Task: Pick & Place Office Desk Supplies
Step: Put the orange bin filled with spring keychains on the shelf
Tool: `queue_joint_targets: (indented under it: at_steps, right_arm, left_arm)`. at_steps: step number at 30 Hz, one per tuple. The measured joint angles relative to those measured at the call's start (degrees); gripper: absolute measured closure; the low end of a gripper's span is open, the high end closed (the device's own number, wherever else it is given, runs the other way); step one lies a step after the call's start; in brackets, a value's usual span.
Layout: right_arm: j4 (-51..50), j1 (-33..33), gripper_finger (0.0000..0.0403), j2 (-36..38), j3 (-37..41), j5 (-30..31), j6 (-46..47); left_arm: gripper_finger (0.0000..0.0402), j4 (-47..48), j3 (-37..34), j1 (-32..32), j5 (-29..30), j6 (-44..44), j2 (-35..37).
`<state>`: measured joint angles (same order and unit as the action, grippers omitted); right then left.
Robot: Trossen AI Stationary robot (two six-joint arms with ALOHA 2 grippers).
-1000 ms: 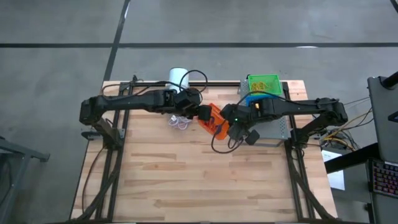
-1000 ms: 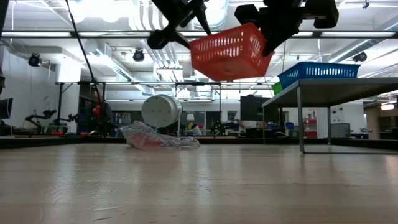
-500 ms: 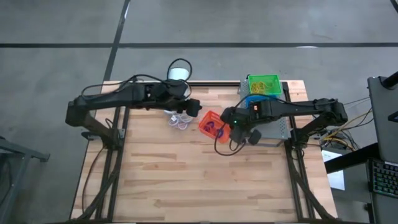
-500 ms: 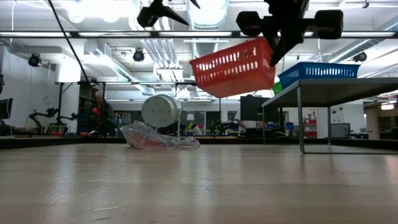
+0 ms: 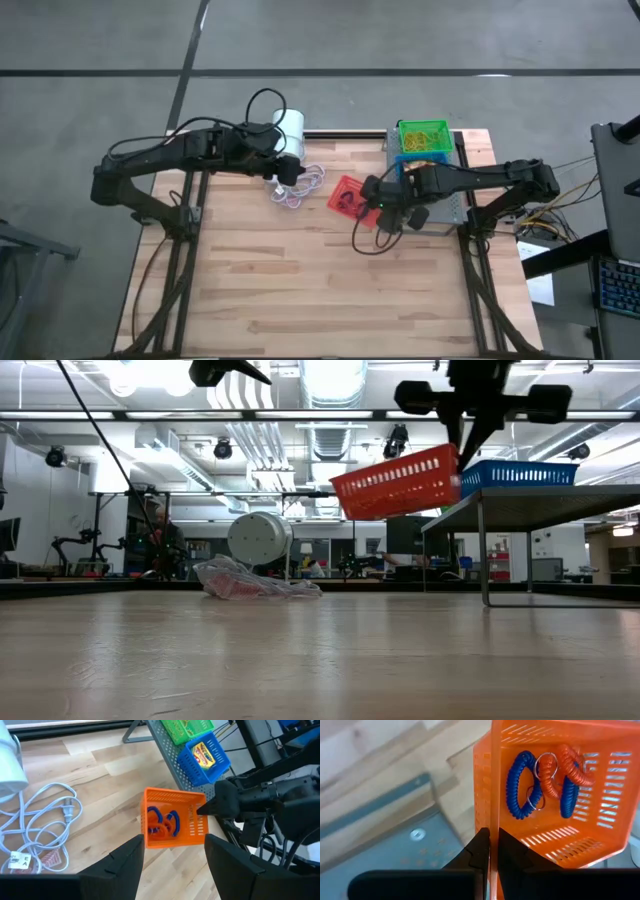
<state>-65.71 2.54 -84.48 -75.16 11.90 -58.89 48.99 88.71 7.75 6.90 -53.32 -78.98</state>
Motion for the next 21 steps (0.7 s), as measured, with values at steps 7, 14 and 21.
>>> queue_joint_targets:
  at_steps: [7,14,21]
  right_arm:
    - [-1.84,4.55,0.0381,0.51,-1.63,1.81,1.73]
    - [-5.44,9.34,0.0381,0.61,-6.81,1.81,8.19]
    - [-13.11,13.52,0.0381,0.63,-11.07,1.79,20.54]
  left_arm:
    - [0.019,0.43,0.0,0.0,1.66,-0.02,1.24]
    - [0.019,0.44,0.0,0.0,6.69,-0.04,1.2]
    - [0.019,-1.54,0.0,0.02,15.33,-0.04,1.42]
